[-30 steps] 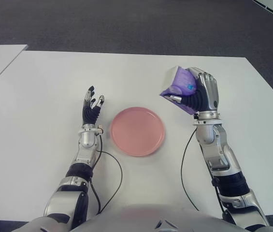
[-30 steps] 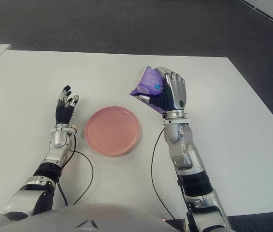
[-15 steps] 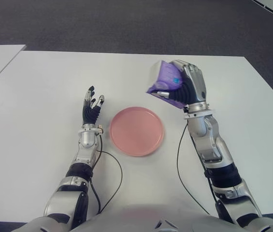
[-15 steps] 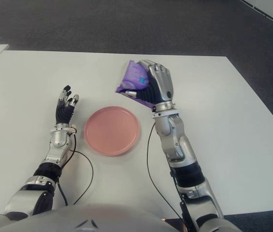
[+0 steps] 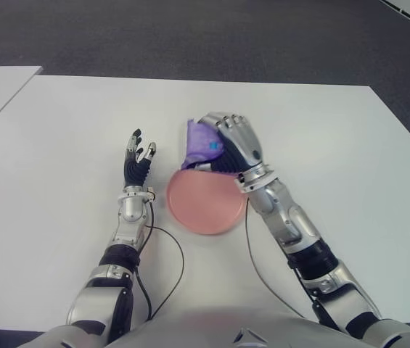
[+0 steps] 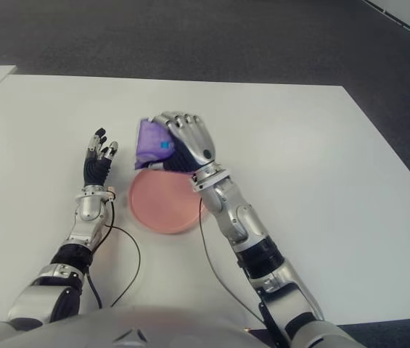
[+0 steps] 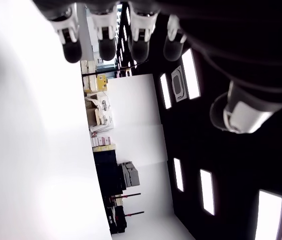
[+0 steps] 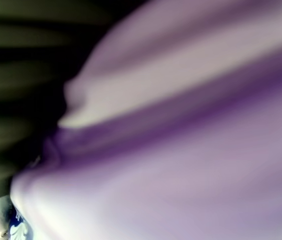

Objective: Put the tissue paper into the plate.

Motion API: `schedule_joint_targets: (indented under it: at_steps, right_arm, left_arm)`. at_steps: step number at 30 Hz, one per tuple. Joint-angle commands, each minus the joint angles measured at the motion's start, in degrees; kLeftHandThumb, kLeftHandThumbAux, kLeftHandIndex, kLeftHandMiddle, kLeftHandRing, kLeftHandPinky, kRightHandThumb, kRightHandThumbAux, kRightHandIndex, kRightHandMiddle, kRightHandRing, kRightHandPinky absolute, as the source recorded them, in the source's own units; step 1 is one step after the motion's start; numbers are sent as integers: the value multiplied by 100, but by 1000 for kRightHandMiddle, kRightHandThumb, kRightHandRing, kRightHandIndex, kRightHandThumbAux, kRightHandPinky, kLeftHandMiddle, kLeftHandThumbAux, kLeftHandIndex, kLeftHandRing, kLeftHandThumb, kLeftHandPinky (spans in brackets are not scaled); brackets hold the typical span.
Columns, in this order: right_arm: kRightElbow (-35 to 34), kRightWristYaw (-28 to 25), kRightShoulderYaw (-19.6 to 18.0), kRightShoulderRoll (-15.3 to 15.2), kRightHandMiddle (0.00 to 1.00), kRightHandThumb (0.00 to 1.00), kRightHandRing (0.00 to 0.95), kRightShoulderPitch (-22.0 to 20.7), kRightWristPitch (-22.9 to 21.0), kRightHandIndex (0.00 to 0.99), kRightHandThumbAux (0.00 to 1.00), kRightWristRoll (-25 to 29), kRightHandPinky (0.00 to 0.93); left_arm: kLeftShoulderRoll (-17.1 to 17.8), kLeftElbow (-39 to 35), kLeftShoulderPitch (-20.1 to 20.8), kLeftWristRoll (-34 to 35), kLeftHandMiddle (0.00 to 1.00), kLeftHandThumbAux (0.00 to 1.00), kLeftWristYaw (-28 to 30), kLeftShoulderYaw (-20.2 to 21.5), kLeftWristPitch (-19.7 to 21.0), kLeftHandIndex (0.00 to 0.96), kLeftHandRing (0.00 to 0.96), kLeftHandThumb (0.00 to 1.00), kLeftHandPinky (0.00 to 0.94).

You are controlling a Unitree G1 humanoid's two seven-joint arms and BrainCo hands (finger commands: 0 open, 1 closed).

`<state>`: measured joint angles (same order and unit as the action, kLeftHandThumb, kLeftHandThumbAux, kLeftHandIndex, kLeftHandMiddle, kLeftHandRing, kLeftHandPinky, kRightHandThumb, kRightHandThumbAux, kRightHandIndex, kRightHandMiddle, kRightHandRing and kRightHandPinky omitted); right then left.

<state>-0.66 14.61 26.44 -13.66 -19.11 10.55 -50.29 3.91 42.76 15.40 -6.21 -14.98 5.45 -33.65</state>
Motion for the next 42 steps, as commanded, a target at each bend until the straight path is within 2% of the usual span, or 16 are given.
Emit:
schedule_joint_targets:
  at_steps: [1, 8, 18, 24, 29, 37, 42]
  right_arm:
    - [548, -77, 135, -34, 540, 855, 839, -219, 343, 399, 677, 92, 824]
    - [1040, -151, 204, -42, 539, 855, 829, -455, 685, 398, 677, 163, 811]
    - [1262, -210, 427, 138, 532, 855, 808, -453, 654, 396, 678, 26, 778]
    - [1330, -138, 537, 127, 535, 855, 820, -441, 692, 397, 677, -88, 817]
    - [1445, 15, 586, 146, 536, 855, 823, -417, 721, 397, 677, -150, 792]
    - [1475, 32, 605, 123, 539, 855, 829, -427, 614, 399, 676, -251, 812]
    - [1212, -19, 512, 10, 539, 853, 804, -297, 587, 399, 677, -241, 763]
  left_arm:
    - [-36, -4, -10, -6, 0, 443, 62, -58, 72, 0, 0, 3, 0]
    - [-54, 37, -22, -53, 0, 444, -19, -59, -64, 0, 0, 5, 0]
    - [-68, 139, 25, -61, 0, 470, -82, -29, -142, 0, 0, 0, 0]
    - [-52, 162, 44, -78, 0, 463, -103, -22, -115, 0, 0, 0, 0]
    - [-45, 150, 30, -147, 0, 458, -212, -24, -141, 0, 0, 0, 0]
    - [-35, 137, 19, -125, 0, 456, -191, -22, -138, 0, 0, 0, 0]
    - [-33, 90, -8, -122, 0, 462, -188, -20, -117, 0, 0, 0, 0]
